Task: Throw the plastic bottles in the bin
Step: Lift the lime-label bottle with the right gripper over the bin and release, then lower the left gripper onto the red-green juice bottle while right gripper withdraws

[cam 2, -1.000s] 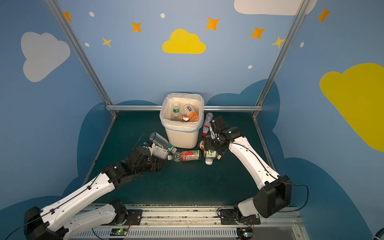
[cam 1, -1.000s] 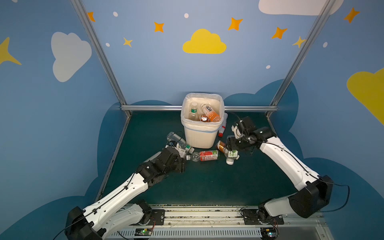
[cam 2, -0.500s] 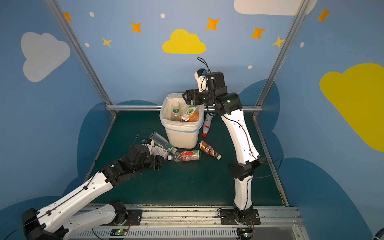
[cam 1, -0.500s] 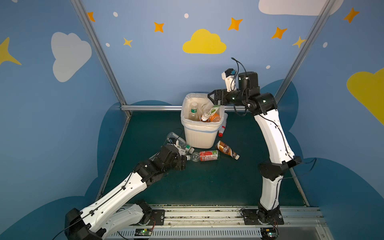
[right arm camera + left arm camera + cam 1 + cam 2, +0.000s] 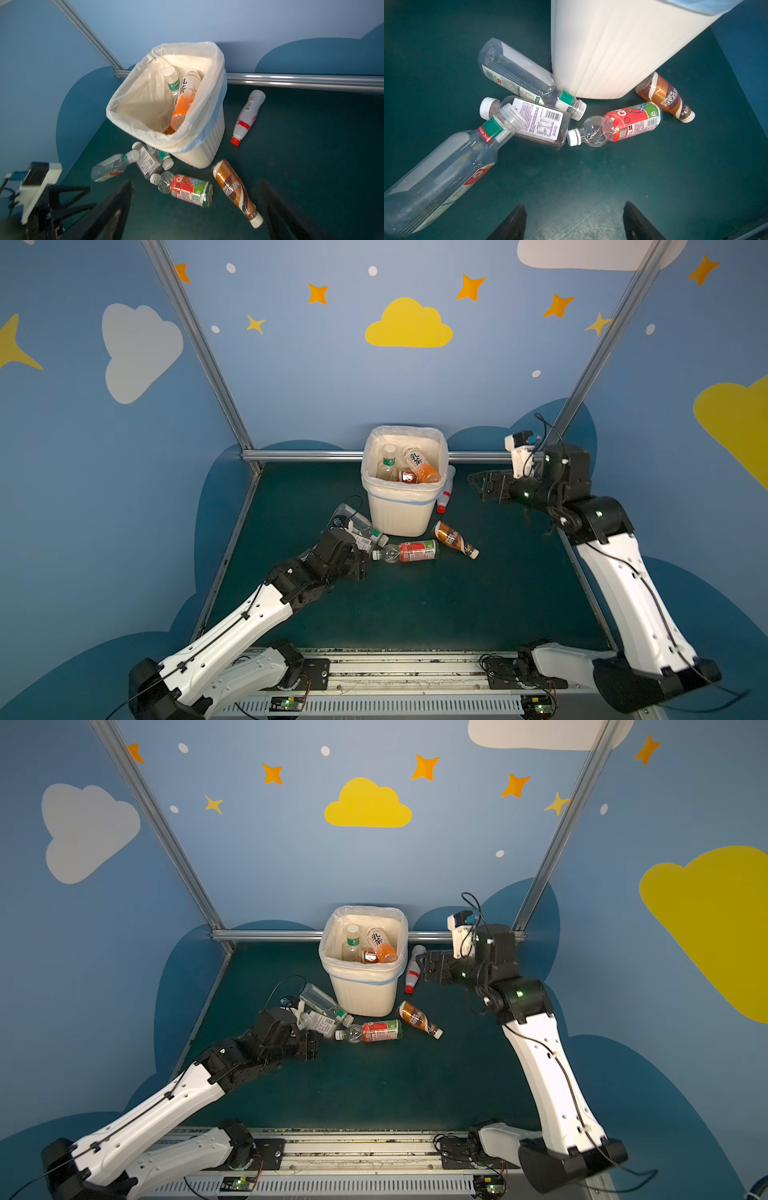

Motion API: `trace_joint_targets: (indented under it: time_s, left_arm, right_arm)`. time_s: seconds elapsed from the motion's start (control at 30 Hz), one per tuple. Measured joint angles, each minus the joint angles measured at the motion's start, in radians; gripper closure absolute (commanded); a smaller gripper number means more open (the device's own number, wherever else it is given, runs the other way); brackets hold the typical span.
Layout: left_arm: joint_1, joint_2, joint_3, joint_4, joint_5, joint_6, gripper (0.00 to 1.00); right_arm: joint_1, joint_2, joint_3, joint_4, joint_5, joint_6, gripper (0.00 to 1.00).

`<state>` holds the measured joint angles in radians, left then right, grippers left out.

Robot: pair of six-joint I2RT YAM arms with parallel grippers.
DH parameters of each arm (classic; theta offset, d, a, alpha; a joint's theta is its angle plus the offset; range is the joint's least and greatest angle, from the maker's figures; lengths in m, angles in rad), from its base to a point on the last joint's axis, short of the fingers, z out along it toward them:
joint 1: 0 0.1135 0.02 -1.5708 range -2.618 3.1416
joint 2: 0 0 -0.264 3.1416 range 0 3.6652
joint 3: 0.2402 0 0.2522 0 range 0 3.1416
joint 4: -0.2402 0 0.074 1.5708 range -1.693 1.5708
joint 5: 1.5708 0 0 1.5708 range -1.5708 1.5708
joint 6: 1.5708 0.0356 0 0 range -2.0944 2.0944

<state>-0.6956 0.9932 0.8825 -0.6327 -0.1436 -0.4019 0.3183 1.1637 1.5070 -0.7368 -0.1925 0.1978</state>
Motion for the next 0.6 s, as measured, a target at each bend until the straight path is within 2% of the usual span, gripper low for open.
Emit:
trace_joint_targets:
  time_s: [0.17,0.37,0.5,0.6]
  left_arm:
    - [0.002,0.037,0.009,-0.053,-0.005,0.002,0.25]
    - [0.011,0.109,0.055,-0.091,0.001,0.026,0.25]
    - [-0.003,0.190,0.087,-0.079,0.046,0.071,0.26]
    - [-0.049,0.274,0.121,-0.060,0.059,0.122,0.26]
  right_arm:
    - [-0.007,-0.112,-0.200,-0.016,0.026,-0.006,0.06]
    - [-0.007,-0.129,-0.438,-0.023,0.010,0.011,0.06]
    - [-0.007,-0.130,-0.520,-0.006,-0.026,0.032,0.06]
    - [-0.007,-0.130,-0.554,0.013,-0.041,0.043,0.05]
